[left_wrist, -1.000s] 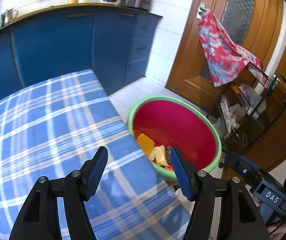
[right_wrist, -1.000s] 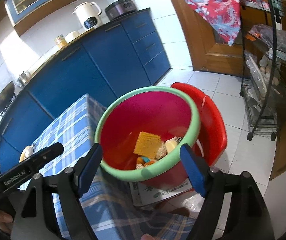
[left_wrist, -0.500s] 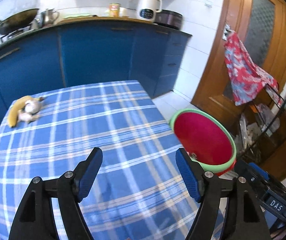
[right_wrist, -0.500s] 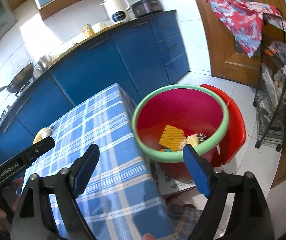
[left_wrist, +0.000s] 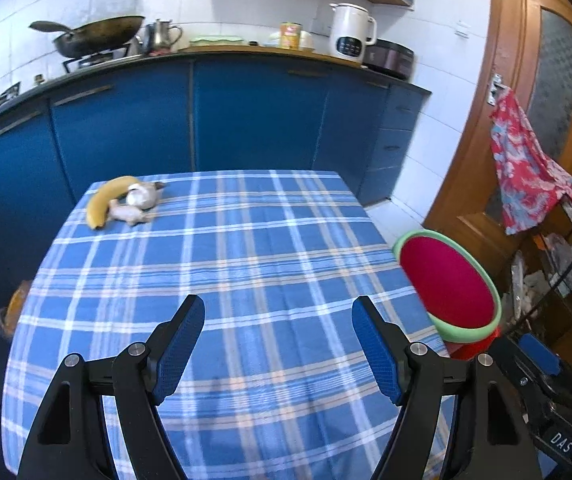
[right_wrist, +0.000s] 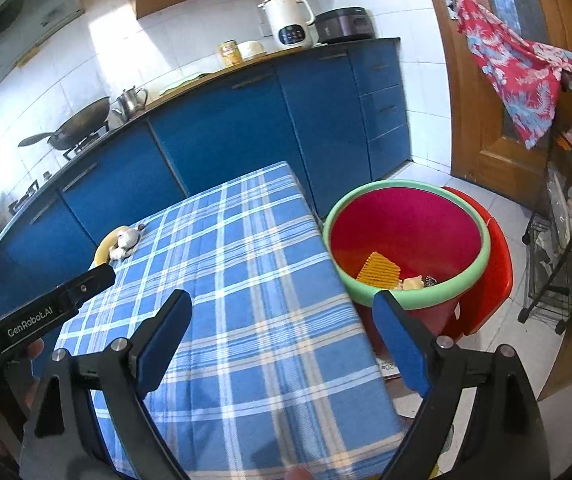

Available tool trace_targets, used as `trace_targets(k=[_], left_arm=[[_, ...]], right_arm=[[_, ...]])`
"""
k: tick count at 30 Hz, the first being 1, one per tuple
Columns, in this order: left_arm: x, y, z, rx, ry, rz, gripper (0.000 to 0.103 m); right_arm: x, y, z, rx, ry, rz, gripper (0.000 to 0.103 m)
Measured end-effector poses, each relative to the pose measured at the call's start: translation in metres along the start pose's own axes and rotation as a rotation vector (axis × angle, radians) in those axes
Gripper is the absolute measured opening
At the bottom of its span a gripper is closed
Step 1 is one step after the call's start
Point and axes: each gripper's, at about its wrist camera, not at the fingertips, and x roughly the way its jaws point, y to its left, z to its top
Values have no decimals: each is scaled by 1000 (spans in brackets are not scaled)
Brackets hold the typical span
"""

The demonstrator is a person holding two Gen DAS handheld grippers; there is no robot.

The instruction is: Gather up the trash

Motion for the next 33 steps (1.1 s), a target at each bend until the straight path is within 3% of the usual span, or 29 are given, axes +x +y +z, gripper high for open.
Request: trace_targets(k=[11,33], left_arm=[[-11,17,-5,-37,-19,51,77],[-14,20,-8,-38,-23,71,77]], right_arm=[[-3,21,-8,-41,6,18,91],[-3,23,-9,-42,7,19,91]])
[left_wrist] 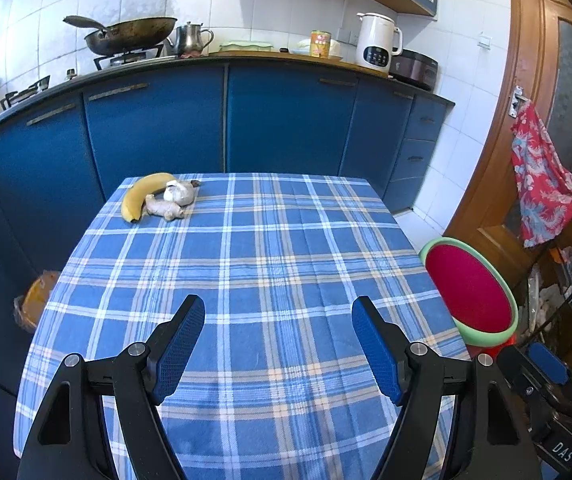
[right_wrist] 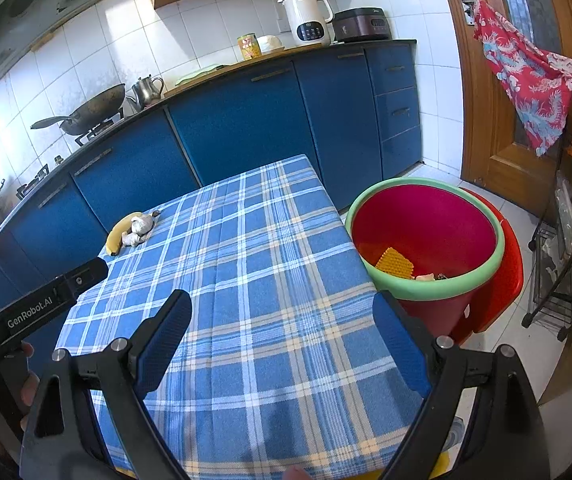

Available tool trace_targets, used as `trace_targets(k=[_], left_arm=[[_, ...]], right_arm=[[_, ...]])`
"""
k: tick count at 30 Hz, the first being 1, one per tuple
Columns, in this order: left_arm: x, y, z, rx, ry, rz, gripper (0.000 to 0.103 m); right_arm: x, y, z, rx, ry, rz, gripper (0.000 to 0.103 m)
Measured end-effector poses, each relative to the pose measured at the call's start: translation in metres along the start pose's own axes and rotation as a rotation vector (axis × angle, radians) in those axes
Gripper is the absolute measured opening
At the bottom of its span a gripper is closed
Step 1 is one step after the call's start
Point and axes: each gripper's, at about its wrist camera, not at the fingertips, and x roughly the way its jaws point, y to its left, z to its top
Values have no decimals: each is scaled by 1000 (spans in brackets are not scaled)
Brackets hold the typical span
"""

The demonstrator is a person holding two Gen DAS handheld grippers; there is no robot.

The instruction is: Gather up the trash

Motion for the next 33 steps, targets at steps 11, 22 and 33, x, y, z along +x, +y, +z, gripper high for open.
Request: trace_targets(k=[11,22,33], left_arm=[[-2,1,-1,-4,-8,7,77],[-7,4,-1,-9,-17,10,77],[-18,6,1,-11,-40,22,77]], right_arm=[[0,1,-1,0,0,1,91],[1,2,-2,-2,0,2,91],[-10,9,-5,-10,-24,9,91]])
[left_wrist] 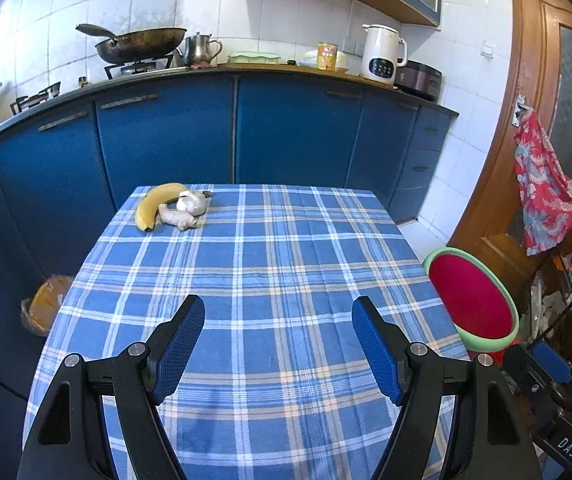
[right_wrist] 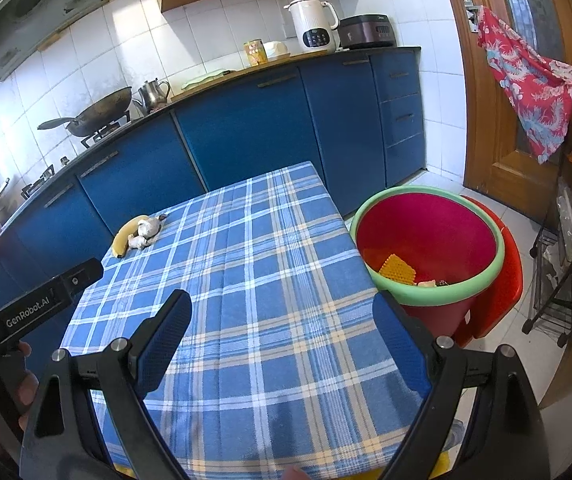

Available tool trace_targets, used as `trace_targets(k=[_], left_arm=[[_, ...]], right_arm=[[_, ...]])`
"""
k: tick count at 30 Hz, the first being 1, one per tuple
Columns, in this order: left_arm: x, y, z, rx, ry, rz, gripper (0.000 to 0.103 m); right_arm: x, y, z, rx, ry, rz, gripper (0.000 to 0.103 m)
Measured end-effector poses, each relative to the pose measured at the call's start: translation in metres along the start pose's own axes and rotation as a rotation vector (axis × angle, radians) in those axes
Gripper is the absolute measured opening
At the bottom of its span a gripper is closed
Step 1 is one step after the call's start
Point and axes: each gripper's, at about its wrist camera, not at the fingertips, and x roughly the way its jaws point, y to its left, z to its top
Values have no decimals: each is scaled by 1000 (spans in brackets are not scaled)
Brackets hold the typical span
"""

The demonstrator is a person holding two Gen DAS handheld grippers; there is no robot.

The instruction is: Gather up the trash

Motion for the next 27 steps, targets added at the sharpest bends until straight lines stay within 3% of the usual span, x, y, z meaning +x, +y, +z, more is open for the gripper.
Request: trace_targets(k=[27], left_arm=[[-12,1,-1,-5,-24,2,77]], right_arm=[[-11,1,8,-8,-14,13,91]])
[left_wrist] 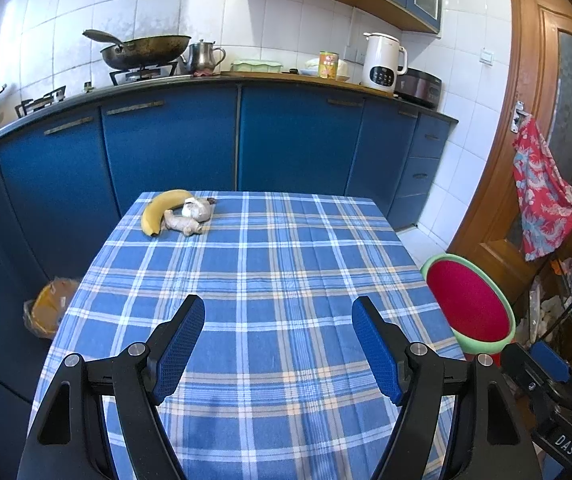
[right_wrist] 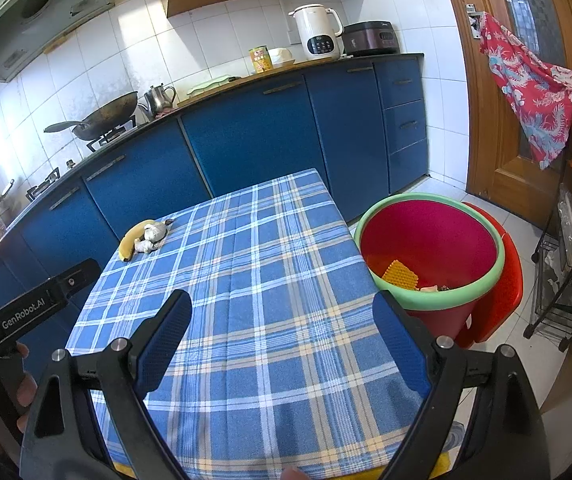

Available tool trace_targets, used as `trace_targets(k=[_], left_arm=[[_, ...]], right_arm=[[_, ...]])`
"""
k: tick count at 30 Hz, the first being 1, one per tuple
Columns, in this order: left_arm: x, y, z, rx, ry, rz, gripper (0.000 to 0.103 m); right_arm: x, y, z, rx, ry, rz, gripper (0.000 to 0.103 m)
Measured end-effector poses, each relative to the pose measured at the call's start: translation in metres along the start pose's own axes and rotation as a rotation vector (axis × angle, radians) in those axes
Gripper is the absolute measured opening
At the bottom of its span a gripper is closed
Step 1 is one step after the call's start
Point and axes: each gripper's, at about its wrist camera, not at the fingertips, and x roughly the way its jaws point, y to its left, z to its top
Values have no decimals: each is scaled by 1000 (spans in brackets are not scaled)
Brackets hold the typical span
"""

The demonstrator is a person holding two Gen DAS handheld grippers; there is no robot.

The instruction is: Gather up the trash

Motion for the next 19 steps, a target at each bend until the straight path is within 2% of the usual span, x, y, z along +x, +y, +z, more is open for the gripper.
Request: trace_targets(k=[19], left_arm=[[2,-2,-3,-1,16,-11,77]], right_arm=[[1,0,0,2,2,0,91]])
